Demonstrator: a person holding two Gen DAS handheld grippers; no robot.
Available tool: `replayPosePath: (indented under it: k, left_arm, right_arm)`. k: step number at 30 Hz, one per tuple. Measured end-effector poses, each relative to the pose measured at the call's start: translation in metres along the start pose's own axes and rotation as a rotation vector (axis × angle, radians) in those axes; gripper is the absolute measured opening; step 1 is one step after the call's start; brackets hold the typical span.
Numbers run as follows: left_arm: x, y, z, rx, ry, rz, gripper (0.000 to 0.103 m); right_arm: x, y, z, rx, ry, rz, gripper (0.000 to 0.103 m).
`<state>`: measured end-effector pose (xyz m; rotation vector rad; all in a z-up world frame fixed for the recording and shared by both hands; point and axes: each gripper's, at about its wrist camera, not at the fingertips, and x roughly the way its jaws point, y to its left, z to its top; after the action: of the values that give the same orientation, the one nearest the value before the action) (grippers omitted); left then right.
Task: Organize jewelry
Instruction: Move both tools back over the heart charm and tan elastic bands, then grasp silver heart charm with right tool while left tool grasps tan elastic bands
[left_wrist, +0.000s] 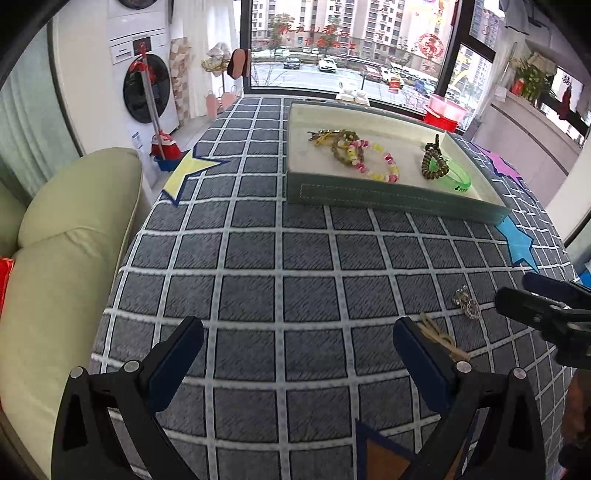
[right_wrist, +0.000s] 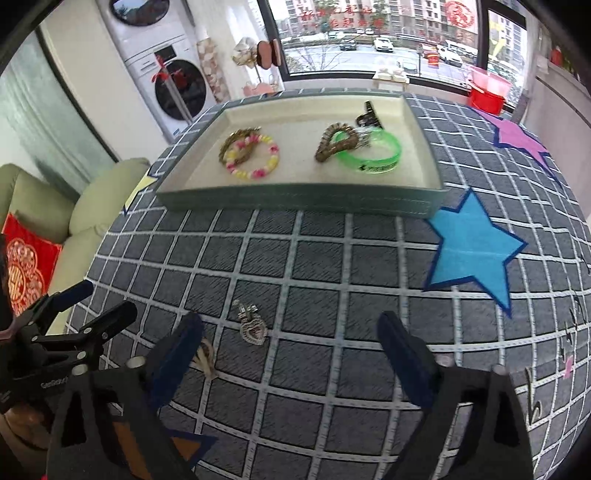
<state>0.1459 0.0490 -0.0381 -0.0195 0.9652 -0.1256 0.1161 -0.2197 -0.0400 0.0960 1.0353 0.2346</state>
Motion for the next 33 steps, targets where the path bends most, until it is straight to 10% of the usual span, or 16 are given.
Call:
replayPosePath:
  k: [18,33]
  left_arm:
    - [-0.001,-0.015,-0.014,-0.002,0.023,0.017,0.103]
    - [-0.002,-0.058,-0.014,0.045,0.054,-0.066,0.103]
  right_arm:
    - [0.027,0.037,-0.006,-0.179,0.02,-0.086,0.019]
    - [0.01,0.003,-0.001,-0.052,-0.018,-0.059,0.019]
